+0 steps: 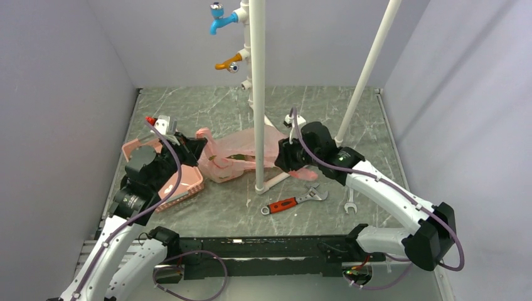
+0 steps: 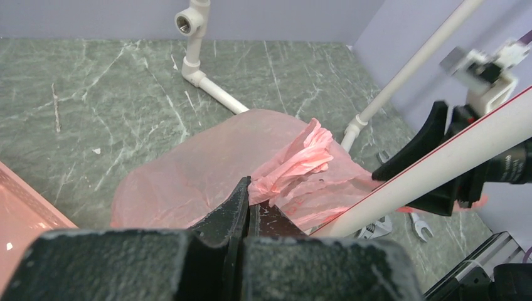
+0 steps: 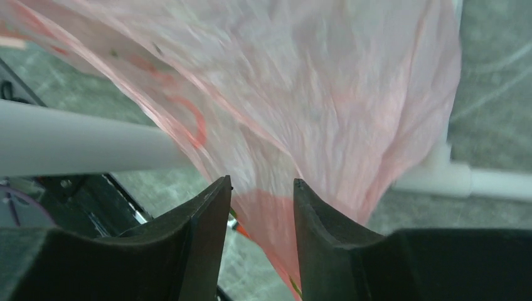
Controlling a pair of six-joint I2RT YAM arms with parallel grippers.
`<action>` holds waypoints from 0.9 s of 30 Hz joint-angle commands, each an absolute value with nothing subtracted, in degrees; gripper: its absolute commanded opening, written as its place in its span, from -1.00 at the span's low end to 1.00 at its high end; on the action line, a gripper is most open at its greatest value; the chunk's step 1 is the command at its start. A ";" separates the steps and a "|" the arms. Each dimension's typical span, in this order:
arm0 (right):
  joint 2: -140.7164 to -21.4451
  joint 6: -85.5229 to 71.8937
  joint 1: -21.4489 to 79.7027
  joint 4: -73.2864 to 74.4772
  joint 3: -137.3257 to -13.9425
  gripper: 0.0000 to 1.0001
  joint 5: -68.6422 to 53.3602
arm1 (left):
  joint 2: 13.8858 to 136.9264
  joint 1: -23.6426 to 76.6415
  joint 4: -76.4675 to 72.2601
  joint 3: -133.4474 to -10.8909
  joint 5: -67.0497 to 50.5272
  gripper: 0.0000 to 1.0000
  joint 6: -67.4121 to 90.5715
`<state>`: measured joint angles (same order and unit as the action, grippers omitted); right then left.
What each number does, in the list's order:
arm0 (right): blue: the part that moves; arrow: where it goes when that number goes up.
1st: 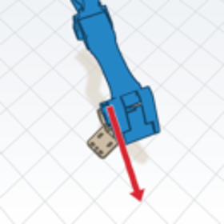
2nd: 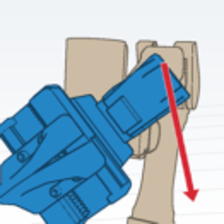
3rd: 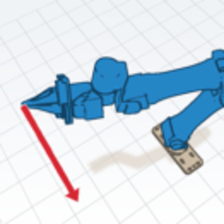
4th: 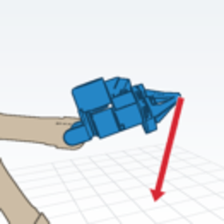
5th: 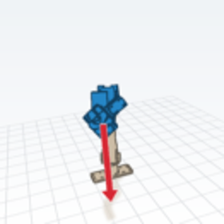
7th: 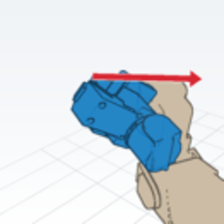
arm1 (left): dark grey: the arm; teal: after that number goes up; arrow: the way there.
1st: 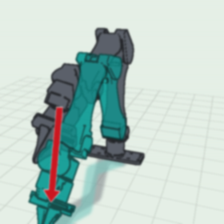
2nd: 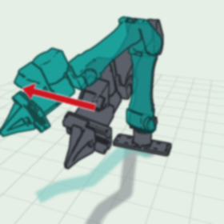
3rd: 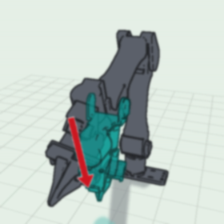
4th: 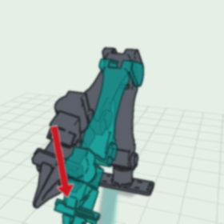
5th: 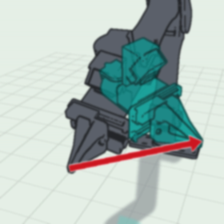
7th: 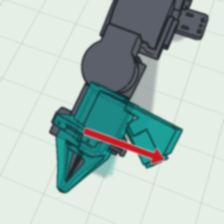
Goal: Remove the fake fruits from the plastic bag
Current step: Adjust the plastic bag at the center of the board.
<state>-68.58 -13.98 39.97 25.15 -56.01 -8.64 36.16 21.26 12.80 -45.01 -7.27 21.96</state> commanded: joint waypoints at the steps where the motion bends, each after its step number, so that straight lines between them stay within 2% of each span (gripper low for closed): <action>1: -68.74 -12.86 40.04 18.85 -62.84 0.01 -9.96 | 35.44 21.44 10.75 -46.94 -7.84 -1.00 23.23; 9: -76.26 -3.78 39.99 11.51 -65.78 0.51 -15.74 | 32.29 21.44 11.51 -44.13 -7.37 -1.00 25.22; 16: -83.17 2.55 40.03 8.38 -67.17 0.71 -21.50 | 32.15 21.45 13.56 -45.43 -7.44 -1.00 24.82; 19: -85.90 1.31 40.00 8.52 -69.18 0.70 -19.32 | 32.21 21.45 13.61 -45.56 -8.17 -1.00 25.07; 23: -88.39 -2.17 40.00 5.57 -69.31 0.46 -13.45 | 32.07 21.45 15.01 -46.02 -8.41 -1.00 24.61; 27: -89.39 -6.94 38.99 1.83 -69.38 -0.28 -6.92 | 32.04 21.45 14.76 -45.65 -6.71 -1.00 25.35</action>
<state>-88.68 -2.35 39.75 8.73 -66.81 -13.82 32.38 21.26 15.49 -44.16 -7.64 24.43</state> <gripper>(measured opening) 0.495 0.012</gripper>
